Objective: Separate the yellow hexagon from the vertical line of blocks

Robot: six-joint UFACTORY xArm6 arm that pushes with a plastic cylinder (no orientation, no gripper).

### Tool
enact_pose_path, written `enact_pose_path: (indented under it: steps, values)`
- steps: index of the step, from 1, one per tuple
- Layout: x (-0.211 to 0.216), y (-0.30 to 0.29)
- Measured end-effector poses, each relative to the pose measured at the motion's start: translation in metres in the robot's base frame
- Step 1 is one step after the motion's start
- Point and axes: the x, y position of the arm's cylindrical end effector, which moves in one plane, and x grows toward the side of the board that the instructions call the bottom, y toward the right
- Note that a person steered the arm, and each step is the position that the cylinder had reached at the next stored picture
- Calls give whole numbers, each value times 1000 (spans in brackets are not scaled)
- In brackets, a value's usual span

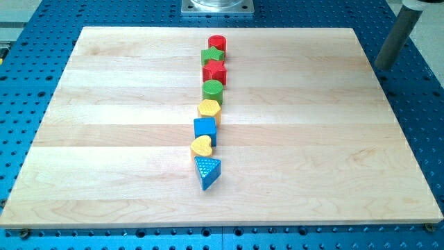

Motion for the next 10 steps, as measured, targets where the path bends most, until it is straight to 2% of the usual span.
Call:
enact_pose_path:
  steps: [1,6,7,10]
  values:
    - [57,-25]
    - [60,-21]
    - [76,-26]
    - [81,-76]
